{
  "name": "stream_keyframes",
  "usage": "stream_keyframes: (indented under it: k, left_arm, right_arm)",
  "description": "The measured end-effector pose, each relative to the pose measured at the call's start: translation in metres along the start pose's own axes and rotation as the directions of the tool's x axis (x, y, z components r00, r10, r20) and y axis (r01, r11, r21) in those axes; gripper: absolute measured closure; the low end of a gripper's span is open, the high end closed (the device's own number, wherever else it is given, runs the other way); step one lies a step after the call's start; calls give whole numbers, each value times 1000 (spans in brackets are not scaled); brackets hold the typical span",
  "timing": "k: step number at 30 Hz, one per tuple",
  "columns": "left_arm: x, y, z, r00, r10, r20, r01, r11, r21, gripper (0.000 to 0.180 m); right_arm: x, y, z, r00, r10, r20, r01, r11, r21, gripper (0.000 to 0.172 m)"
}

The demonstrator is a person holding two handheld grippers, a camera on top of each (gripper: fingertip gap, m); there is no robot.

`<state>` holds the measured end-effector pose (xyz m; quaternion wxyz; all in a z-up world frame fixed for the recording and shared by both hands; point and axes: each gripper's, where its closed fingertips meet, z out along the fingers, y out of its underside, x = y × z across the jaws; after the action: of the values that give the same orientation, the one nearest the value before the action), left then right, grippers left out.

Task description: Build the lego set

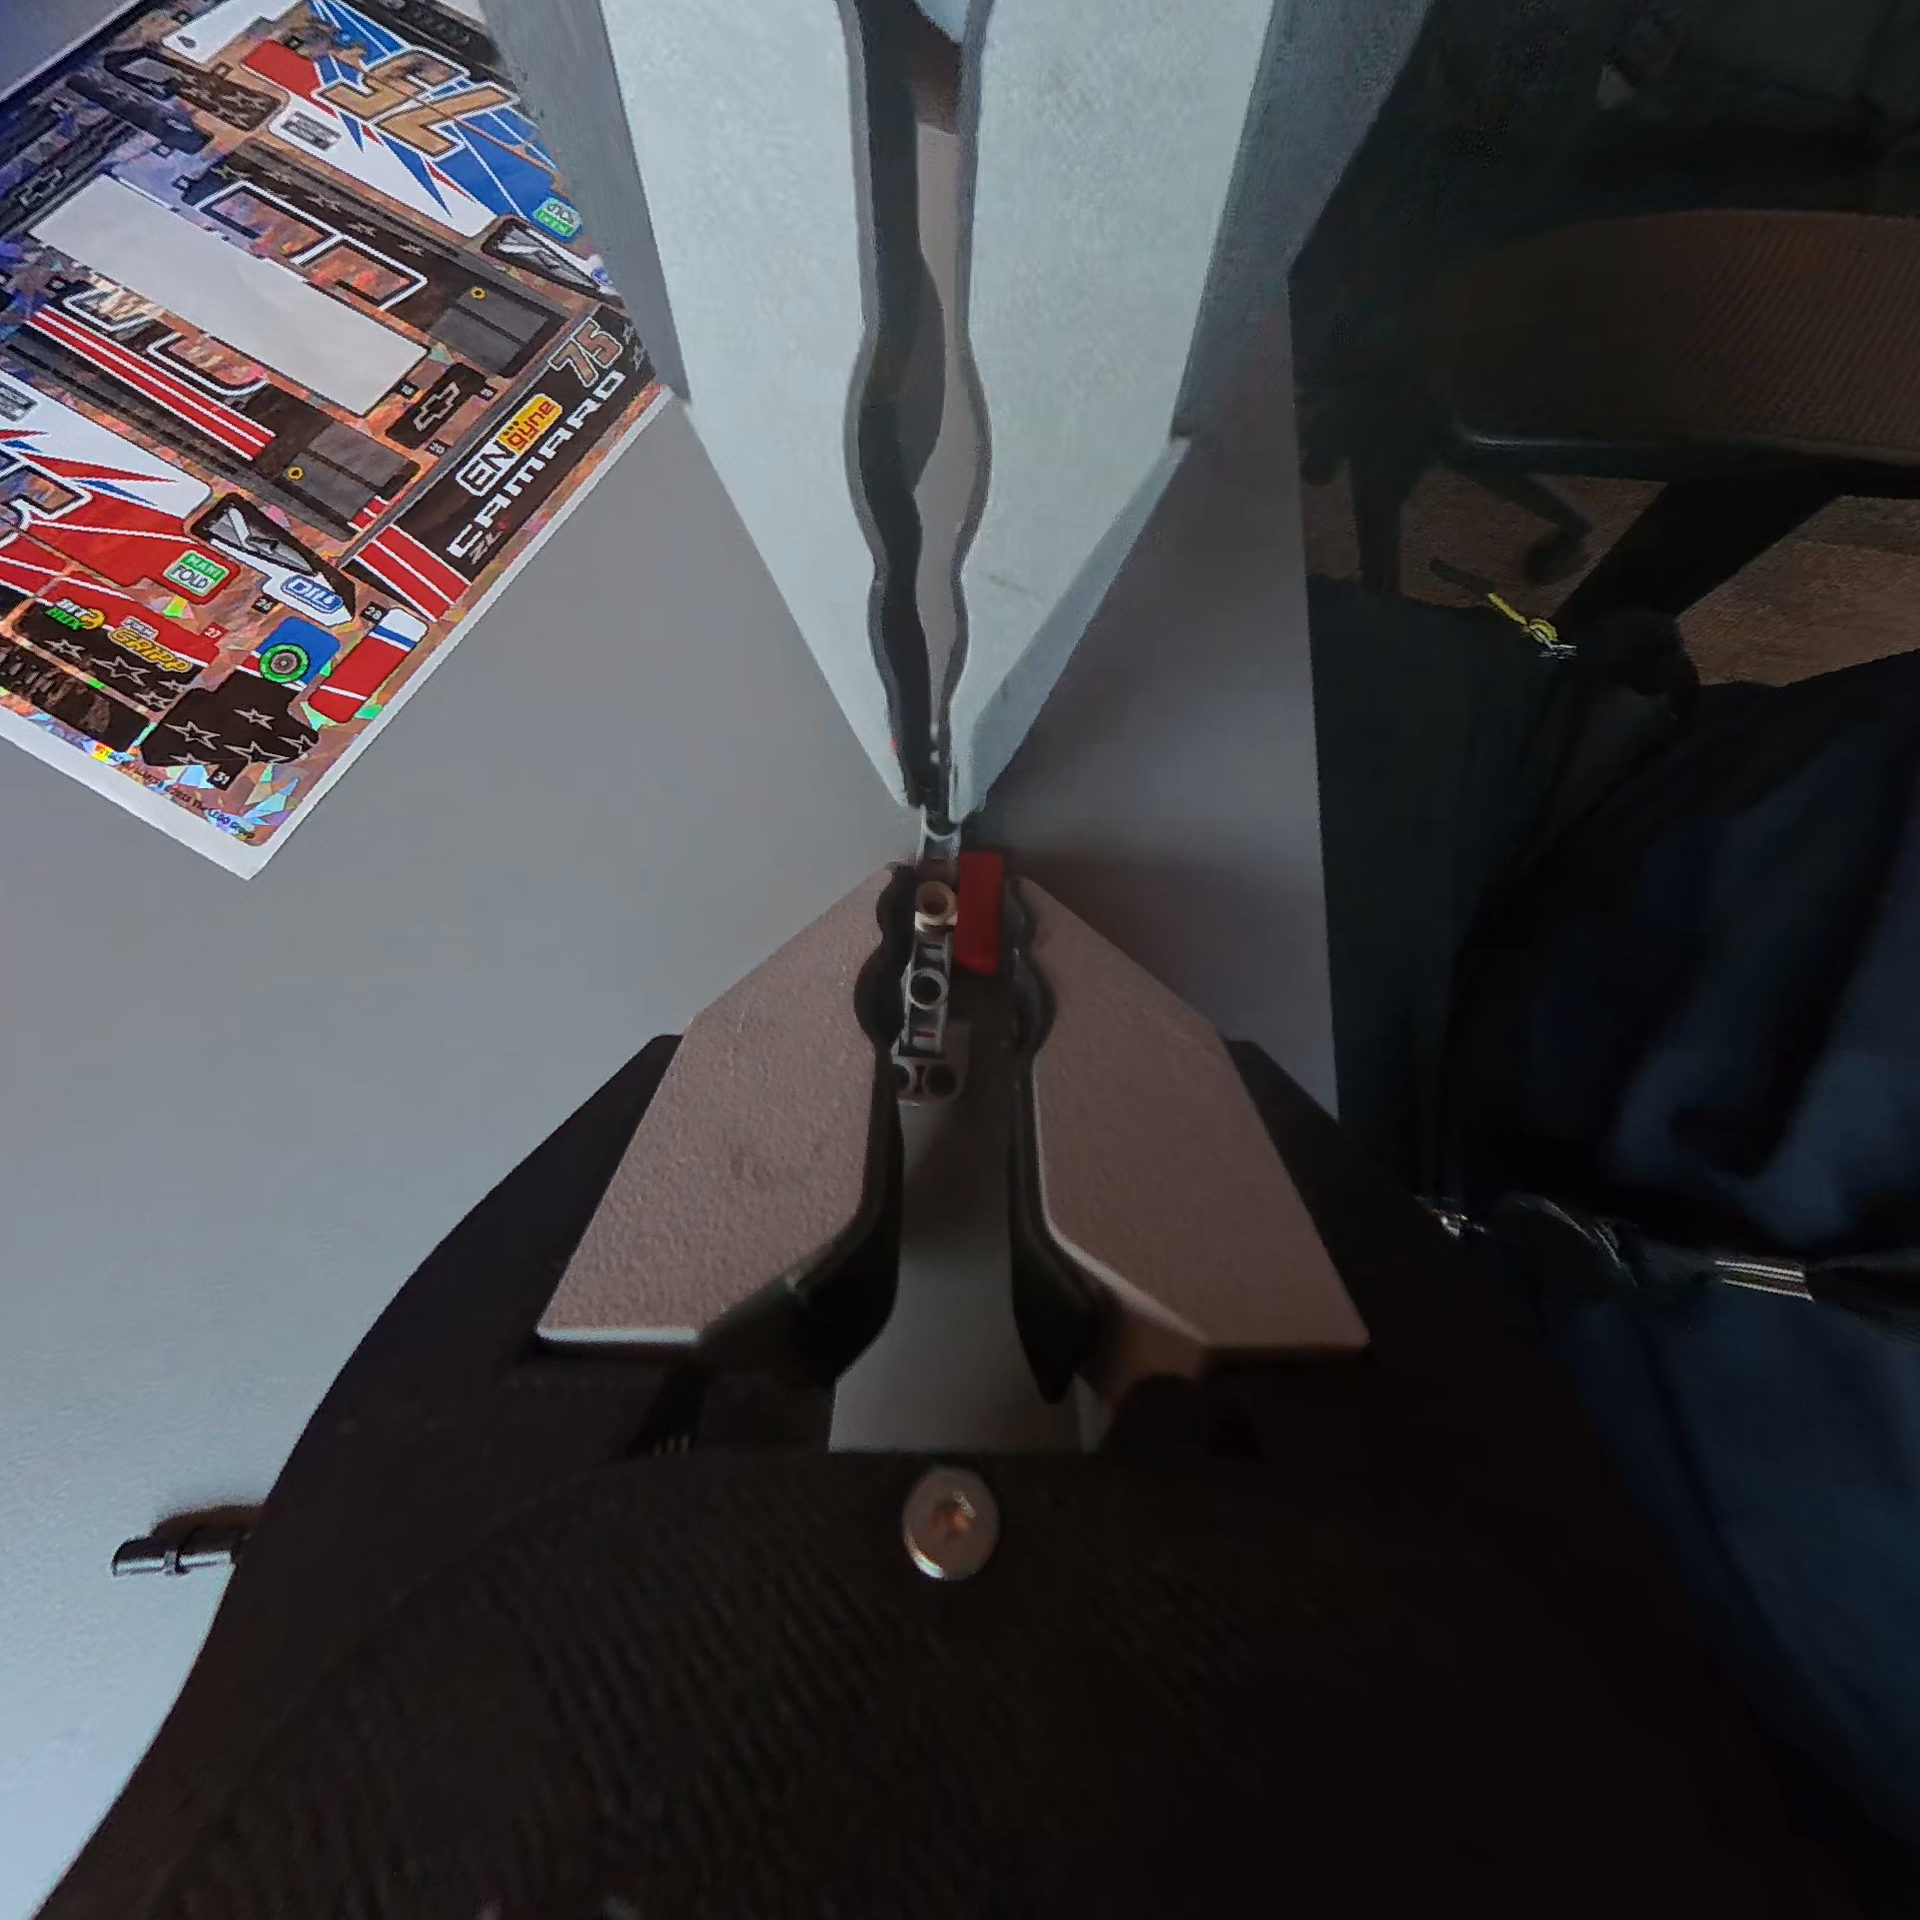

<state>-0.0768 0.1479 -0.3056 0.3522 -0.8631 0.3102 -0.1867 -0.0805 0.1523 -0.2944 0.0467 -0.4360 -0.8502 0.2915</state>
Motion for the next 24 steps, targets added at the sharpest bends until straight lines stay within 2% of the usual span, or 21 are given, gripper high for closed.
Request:
stream_keyframes:
  k: [4,8,13,16,20,21,24]
  left_arm:
    - [0,0,0,1000,0,-4,0,1000,0,167]
    - [0,0,0,1000,3,-1,-3,1000,0,167]
    - [-3,0,-1,1000,-6,19,6,1000,2,167]
    - [-4,0,-1,1000,-10,22,10,1000,2,167]
    - [-5,0,-1,1000,-14,28,14,1000,3,167]
    - [-5,0,-1,1000,-18,26,18,1000,4,167]
    - [-5,0,-1,999,-12,31,12,1000,3,167]
  right_arm:
    - [0,1,1,1000,23,6,-23,1000,4,171]
    - [0,2,1,982,-141,-123,133,989,-70,170]
    - [3,0,2,900,-306,-310,299,952,-72,170]
    - [4,0,1,925,-240,-293,249,968,-8,170]
    - [6,0,2,836,-425,-346,395,905,-156,170]
    - [6,0,2,834,-439,-333,402,898,-178,170]
    - [6,0,5,907,-341,-247,314,938,-145,170]
